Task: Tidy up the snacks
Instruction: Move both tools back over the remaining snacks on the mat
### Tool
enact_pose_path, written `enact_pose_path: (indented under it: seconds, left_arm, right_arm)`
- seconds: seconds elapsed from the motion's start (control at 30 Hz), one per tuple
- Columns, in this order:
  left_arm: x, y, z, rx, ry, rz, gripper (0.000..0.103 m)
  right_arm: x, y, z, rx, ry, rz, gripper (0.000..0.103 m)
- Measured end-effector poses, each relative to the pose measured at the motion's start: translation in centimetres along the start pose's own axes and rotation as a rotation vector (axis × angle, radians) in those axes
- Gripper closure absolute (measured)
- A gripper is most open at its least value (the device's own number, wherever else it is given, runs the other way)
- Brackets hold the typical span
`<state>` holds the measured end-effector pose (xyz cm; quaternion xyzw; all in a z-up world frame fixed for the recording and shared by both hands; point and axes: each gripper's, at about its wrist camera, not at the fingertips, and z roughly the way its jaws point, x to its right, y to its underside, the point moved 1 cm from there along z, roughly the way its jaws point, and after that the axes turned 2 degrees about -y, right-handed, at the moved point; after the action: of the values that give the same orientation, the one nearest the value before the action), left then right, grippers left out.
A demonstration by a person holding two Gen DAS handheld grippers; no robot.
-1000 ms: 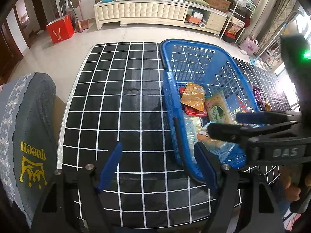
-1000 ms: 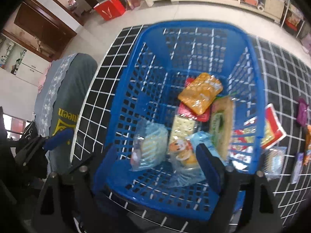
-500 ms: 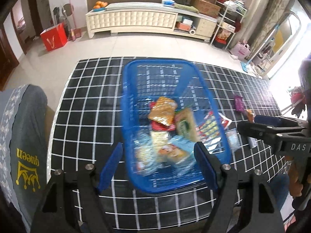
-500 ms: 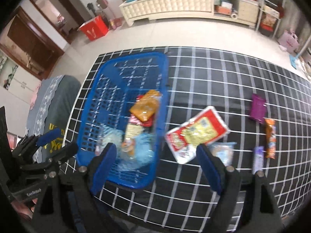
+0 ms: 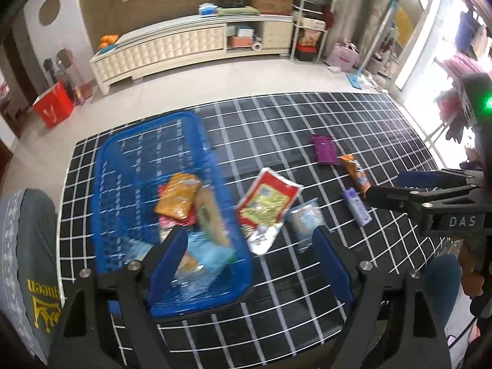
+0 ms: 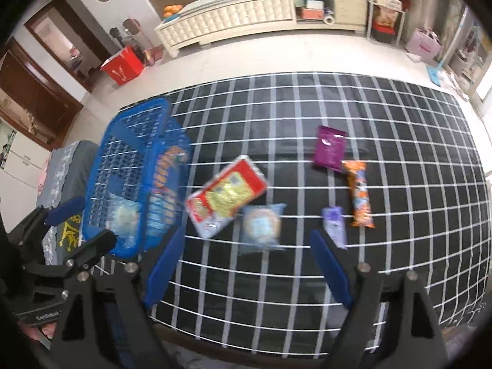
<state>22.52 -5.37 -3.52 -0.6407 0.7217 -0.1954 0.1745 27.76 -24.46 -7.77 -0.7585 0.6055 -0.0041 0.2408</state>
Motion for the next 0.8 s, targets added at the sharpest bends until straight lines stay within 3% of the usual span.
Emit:
enact_pose_path:
  seconds: [0.4, 0.63, 0.8]
  left_arm:
    - [9.8, -1.4, 3.8, -0.074, 0.039, 0.04, 0.021]
    - [11.5, -1.7, 8.1, -0.182, 0.04, -0.058, 0.021]
    - [12.1, -1.5, 11.5, -0.241, 0.006, -0.068, 0.021]
  right_arm:
    - [9.5, 1.7, -0.7, -0.012, 0.059, 0.076, 0.016]
    - [13.5, 2.3, 0.8, -0.021, 0.08, 0.121, 0.016]
    - [15.1, 2.5, 2.1, -0.012, 0.072, 0.125, 0.016]
